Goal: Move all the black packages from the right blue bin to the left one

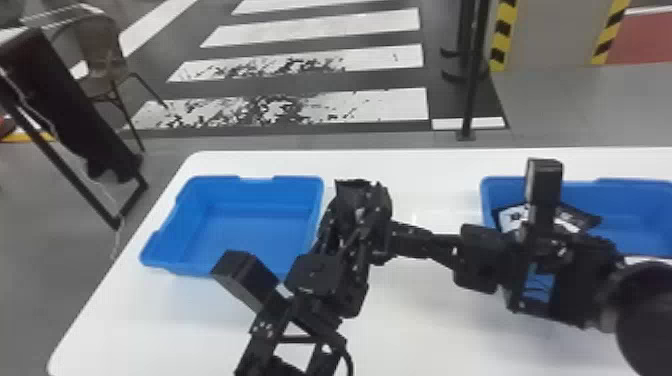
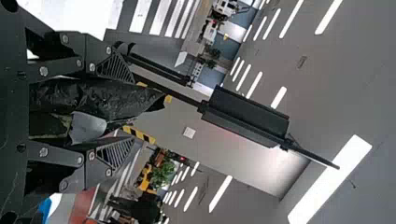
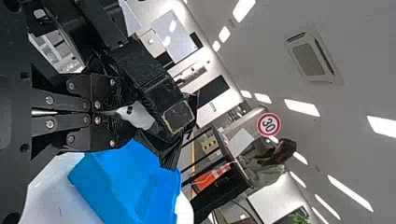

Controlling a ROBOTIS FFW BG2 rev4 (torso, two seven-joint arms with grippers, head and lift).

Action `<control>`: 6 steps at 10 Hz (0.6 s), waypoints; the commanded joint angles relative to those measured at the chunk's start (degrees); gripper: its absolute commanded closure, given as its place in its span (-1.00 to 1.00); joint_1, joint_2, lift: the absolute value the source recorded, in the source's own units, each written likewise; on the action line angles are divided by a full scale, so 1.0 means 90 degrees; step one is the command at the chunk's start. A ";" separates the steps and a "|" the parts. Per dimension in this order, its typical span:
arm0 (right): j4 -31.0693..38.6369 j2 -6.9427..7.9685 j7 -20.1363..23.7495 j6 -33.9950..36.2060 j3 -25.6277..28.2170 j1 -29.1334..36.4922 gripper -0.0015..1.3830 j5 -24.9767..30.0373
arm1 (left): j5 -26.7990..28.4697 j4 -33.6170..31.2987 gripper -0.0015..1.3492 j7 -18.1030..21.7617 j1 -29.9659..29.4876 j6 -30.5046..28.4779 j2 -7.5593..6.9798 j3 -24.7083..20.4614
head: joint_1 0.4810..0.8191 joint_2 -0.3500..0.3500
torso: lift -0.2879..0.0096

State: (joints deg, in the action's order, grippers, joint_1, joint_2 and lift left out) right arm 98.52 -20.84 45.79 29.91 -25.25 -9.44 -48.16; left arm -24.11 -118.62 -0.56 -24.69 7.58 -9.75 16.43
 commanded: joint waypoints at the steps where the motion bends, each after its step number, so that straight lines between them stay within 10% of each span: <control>1: -0.0033 0.0011 0.0000 -0.0058 0.0000 -0.0029 0.69 -0.0032 | 0.0229 -0.0015 0.79 0.0091 0.0057 -0.0107 -0.0001 -0.0036 | 0.27 0.56 | -0.27; 3: -0.0143 0.0021 -0.0049 -0.0168 0.0000 -0.0061 0.69 -0.0083 | 0.0381 -0.0015 0.79 0.0169 0.0072 -0.0107 0.0019 -0.0087 | 0.27 0.54 | -0.27; 6: -0.0393 0.0021 -0.0039 -0.0418 0.0063 0.0033 -0.75 -0.0388 | 0.1283 0.0439 0.79 0.0081 0.0182 0.0143 0.0282 -0.1166 | 0.27 0.59 | -0.27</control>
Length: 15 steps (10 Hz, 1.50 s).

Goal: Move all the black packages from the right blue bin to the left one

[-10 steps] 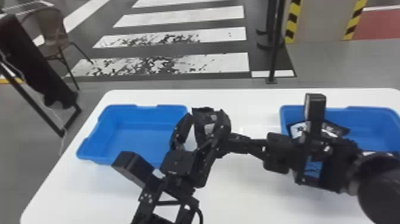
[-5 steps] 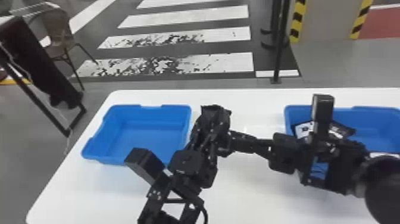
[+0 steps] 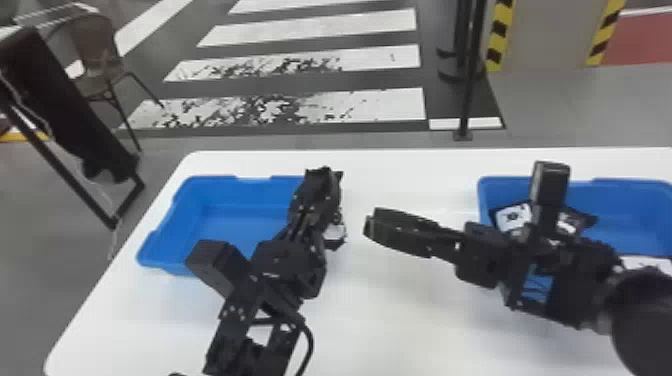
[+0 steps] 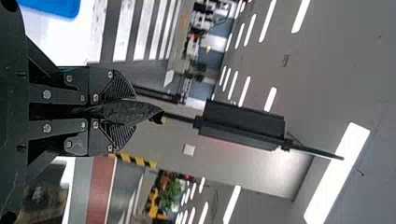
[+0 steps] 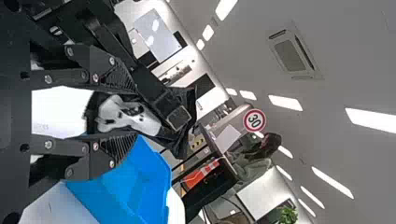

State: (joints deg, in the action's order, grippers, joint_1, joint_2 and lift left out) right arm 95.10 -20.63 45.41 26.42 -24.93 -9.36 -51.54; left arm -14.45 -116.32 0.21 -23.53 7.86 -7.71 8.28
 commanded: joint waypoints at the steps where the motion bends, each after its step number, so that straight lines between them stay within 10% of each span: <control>1: -0.0012 -0.0003 0.0004 -0.0061 0.0129 0.0071 -0.87 -0.0012 | 0.0717 0.0667 0.79 -0.0140 0.0271 0.0378 0.0144 -0.0729 | 0.27 0.70 | -0.27; 3: -0.0028 -0.0013 0.0004 -0.0061 0.0230 0.0118 -0.83 0.0026 | 0.1529 0.1901 0.78 -0.0502 0.0865 0.1081 0.0232 -0.1440 | 0.27 0.89 | -0.27; 5: -0.0153 -0.0003 -0.0055 -0.0248 0.0459 0.0165 -0.83 0.0217 | 0.1136 0.2135 -0.62 -0.0648 0.0896 0.1143 0.0212 -0.1478 | 0.27 1.00 | -0.27; 6: 0.0035 -0.0003 -0.0299 -0.0154 0.0789 0.0384 -0.83 0.0318 | 0.0971 0.2026 -0.92 -0.0648 0.0818 0.1378 0.0232 -0.1390 | 0.27 1.00 | -0.27; 11: 0.3347 0.0515 -0.3043 0.1127 0.3023 0.2618 -0.82 0.2540 | 0.0450 0.0792 -0.72 -0.0414 -0.0089 0.1268 0.0222 -0.0666 | 0.27 0.46 | -0.27; 15: 0.3207 0.0593 -0.4323 0.1643 0.3036 0.2446 -0.82 0.3352 | 0.0107 0.0542 -0.72 -0.0228 -0.0292 0.1393 0.0085 -0.0120 | 0.27 0.06 | -0.27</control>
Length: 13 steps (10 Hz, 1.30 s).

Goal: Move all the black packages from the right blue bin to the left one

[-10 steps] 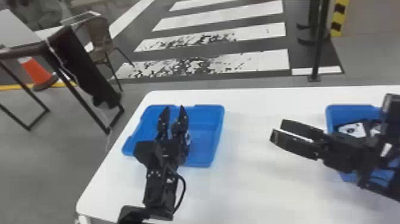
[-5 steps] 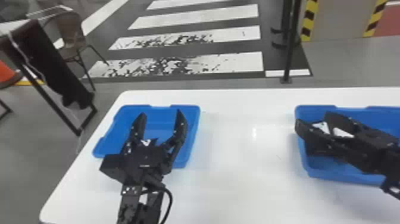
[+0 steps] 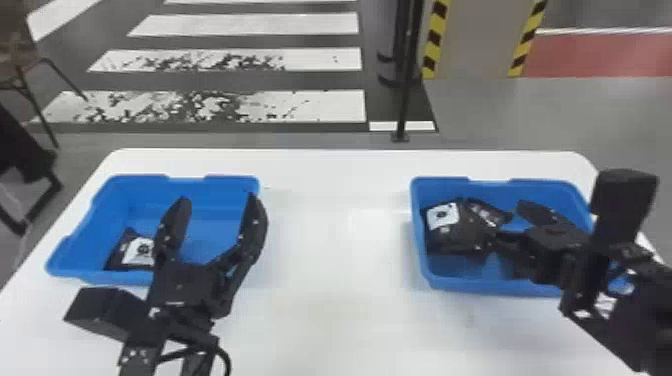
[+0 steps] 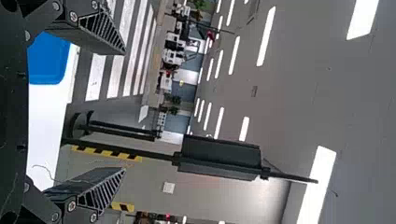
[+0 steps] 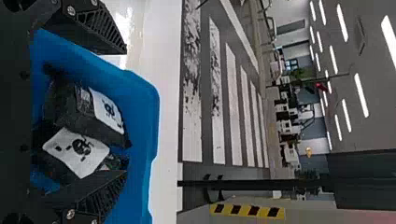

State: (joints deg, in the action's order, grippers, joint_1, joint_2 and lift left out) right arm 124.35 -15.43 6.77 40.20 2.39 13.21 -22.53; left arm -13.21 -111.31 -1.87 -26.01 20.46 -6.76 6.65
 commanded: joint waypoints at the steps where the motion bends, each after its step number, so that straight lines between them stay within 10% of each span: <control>1: -0.0309 0.0035 -0.0118 0.0158 -0.0037 -0.0250 -0.82 0.0168 | -0.0043 -0.0015 -0.72 0.0023 -0.0016 -0.0054 -0.0021 0.0098 | 0.27 0.01 | -0.27; 10: -0.1449 -0.0043 -0.0039 0.0611 -0.0722 -0.1062 -0.49 0.0104 | -0.0120 -0.0015 -0.72 0.0032 -0.0047 -0.0039 -0.0031 0.0073 | 0.27 0.04 | -0.27; 13: -0.1965 -0.0043 0.0332 0.0627 -0.0735 -0.1328 0.09 0.0041 | -0.0120 -0.0015 -0.72 0.0032 -0.0047 0.0008 -0.0031 0.0060 | 0.27 0.05 | -0.27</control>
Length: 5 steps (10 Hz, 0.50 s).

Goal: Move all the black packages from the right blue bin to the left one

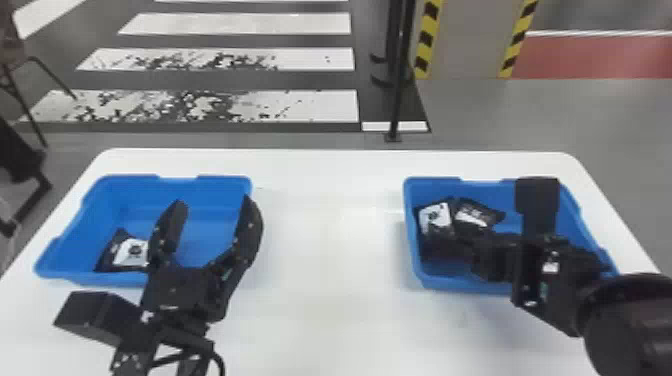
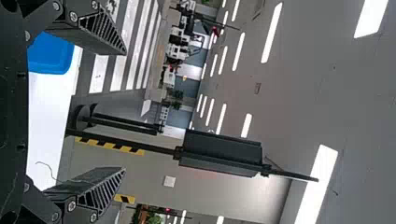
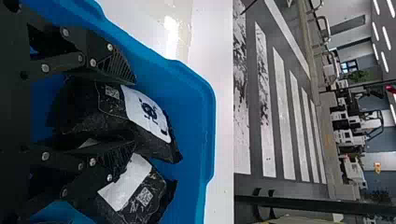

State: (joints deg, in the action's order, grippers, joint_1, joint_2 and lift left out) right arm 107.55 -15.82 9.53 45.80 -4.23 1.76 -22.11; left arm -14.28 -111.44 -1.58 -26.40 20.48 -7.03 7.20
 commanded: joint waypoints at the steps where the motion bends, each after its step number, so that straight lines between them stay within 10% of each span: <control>1: -0.0130 0.0000 0.0045 0.0004 0.0000 -0.0056 0.52 -0.0133 | 0.0000 0.0000 -0.72 0.0000 -0.0004 0.0006 0.0000 0.0000 | 0.27 0.06 | -0.27; 5: 0.0041 0.0020 0.0064 -0.0027 0.0216 0.0241 0.73 -0.0501 | -0.0025 0.0016 -0.72 0.0000 -0.0004 0.0038 0.0000 0.0000 | 0.27 0.09 | -0.27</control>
State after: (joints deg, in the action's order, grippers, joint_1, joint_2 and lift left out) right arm 107.14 -15.71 10.16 45.74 -3.02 3.13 -26.53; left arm -14.44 -111.31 -1.58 -26.43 20.82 -7.03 7.20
